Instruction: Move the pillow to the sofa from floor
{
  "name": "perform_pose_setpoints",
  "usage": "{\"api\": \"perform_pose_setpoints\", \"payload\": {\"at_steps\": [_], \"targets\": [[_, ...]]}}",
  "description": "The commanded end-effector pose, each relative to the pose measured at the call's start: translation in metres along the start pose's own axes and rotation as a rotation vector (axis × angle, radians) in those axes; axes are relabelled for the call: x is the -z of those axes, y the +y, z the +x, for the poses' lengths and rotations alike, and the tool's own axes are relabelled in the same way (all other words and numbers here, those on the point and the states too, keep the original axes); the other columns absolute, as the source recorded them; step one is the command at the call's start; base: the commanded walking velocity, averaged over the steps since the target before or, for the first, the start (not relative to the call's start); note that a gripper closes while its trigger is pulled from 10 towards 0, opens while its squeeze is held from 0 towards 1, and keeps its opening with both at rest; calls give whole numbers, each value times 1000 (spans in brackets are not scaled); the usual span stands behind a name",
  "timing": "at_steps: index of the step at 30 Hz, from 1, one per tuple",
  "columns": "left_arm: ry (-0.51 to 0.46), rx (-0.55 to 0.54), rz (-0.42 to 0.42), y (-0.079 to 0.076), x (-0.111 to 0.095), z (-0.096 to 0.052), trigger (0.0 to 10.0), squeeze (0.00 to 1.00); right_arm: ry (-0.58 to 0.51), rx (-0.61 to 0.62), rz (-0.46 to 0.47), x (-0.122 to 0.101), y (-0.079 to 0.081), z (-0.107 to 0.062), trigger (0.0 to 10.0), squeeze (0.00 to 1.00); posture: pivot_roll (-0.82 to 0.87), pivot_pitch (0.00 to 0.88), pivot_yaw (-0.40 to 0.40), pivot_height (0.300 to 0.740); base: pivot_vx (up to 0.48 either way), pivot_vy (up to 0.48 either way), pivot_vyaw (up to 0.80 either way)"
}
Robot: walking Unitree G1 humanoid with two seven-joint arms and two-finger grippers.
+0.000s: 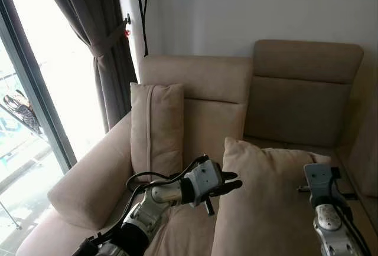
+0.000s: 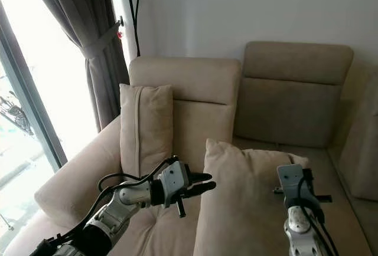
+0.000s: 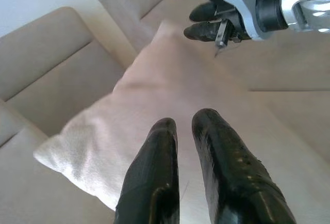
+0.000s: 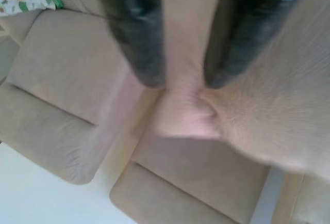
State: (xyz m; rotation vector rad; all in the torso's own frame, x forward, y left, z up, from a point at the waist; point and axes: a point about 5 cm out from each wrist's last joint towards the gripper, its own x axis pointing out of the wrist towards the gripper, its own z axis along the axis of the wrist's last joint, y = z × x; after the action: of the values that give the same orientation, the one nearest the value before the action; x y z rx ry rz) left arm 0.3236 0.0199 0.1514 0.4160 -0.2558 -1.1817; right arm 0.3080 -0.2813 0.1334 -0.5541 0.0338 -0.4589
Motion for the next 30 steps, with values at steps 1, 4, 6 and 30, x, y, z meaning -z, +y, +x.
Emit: {"api": "perform_pose_setpoints", "payload": {"at_steps": [1, 4, 6, 30], "targets": [[24, -16, -4, 0, 5, -4, 10000, 0, -5, -11, 20, -1, 4, -1, 10000, 0, 53, 0, 47, 740, 0, 0, 0], [21, -22, -11, 0, 5, -4, 10000, 0, -22, -19, 43, -4, 7, -2, 10000, 0, 52, 0, 46, 740, 0, 0, 0], [21, -22, -11, 0, 5, -4, 10000, 0, -22, -19, 43, -4, 7, -2, 10000, 0, 52, 0, 46, 740, 0, 0, 0], [-43, -358, -283, 3, 24, -28, 10000, 0, -263, -212, 225, -27, 54, -61, 10000, 0, 47, 0, 35, 740, 0, 0, 0]]}}
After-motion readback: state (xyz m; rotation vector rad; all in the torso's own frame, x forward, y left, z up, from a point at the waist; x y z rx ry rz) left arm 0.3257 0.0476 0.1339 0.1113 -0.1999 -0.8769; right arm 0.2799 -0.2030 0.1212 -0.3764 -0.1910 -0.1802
